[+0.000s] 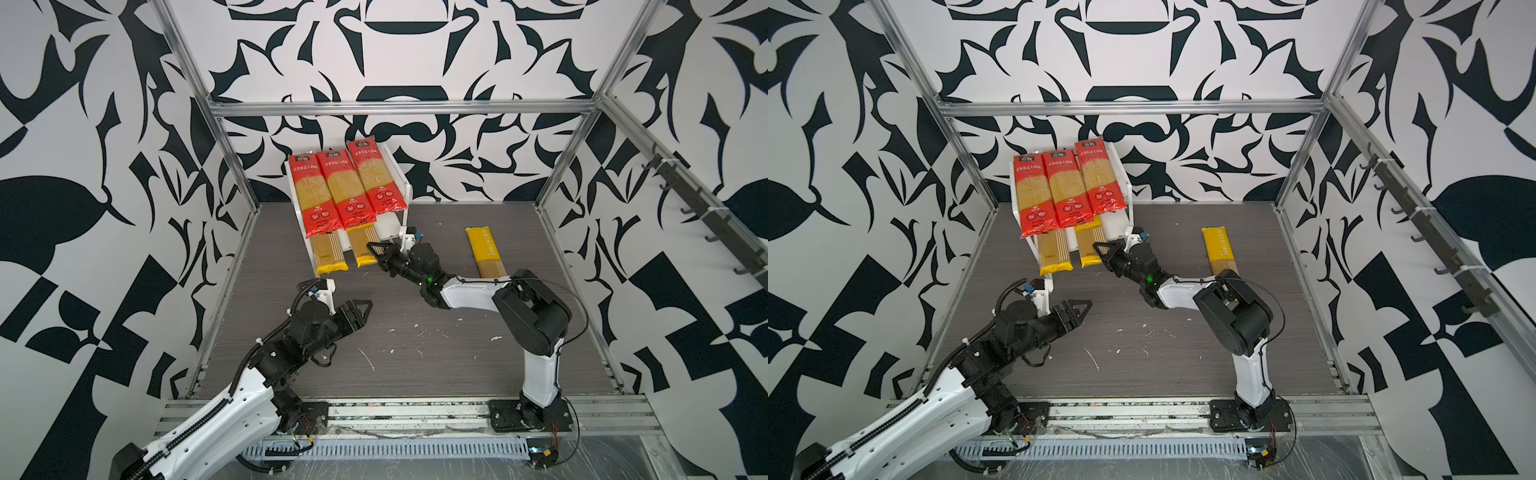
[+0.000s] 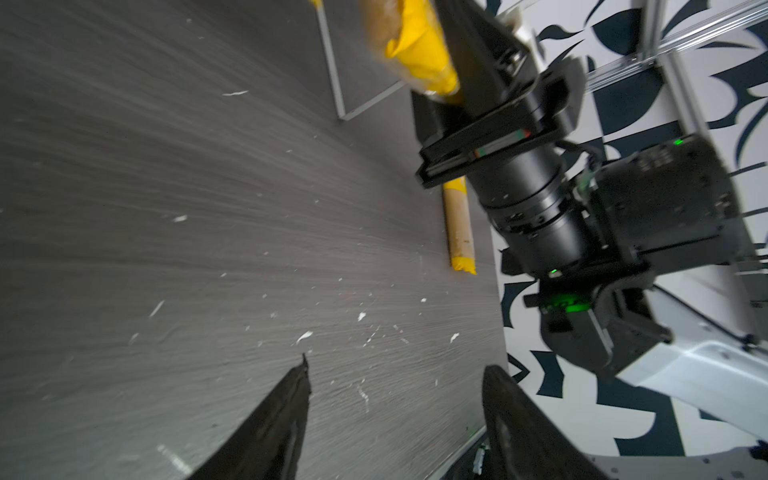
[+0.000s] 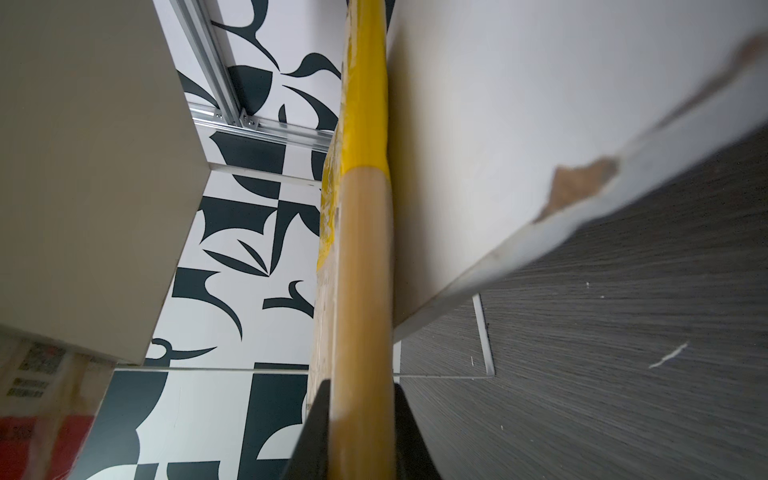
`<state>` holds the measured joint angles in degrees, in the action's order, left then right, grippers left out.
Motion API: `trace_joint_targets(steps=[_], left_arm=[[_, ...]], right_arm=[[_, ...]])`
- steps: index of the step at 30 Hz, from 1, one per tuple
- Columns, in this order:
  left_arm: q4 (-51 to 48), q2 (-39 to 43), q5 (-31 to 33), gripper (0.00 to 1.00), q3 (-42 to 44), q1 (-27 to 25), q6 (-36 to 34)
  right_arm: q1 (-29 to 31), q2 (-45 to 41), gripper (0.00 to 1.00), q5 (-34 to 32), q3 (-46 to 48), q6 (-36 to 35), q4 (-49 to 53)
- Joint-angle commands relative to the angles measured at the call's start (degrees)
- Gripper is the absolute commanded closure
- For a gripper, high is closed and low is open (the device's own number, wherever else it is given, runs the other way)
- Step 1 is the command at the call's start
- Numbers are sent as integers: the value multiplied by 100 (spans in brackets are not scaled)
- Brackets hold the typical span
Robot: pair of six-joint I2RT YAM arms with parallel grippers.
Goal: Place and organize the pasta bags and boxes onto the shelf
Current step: 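Push the pack under the shelf top with the right gripper while the left draws back, then open the right gripper and move it to the last yellow pack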
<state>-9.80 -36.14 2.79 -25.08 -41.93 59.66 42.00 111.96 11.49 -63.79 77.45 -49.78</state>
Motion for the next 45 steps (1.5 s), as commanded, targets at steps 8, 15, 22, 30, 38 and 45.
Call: trace_joint_targets(steps=[8, 15, 22, 30, 38, 45], left_arm=[[-1236, 186, 246, 31, -295, -8, -237], [-1004, -117, 110, 32, -401, -8, -307], [-710, -372, -60, 32, -460, -8, -328], [-208, -629, -213, 33, -512, -17, -408], [292, -1097, 329, 32, -876, -545, -1163], [1028, -2332, 949, 32, -1375, -1282, -1702]], right_arm=[[185, 237, 100, -50, -940, 15, 11], [177, 176, 59, 60, -706, 218, 81], [90, -87, 17, 516, -452, 260, 498], [28, -961, 16, 350, 192, -127, 1731], [-125, -2614, 23, -405, 665, -2187, 5024], [-1735, -3325, 28, -858, 667, -4432, 7662]])
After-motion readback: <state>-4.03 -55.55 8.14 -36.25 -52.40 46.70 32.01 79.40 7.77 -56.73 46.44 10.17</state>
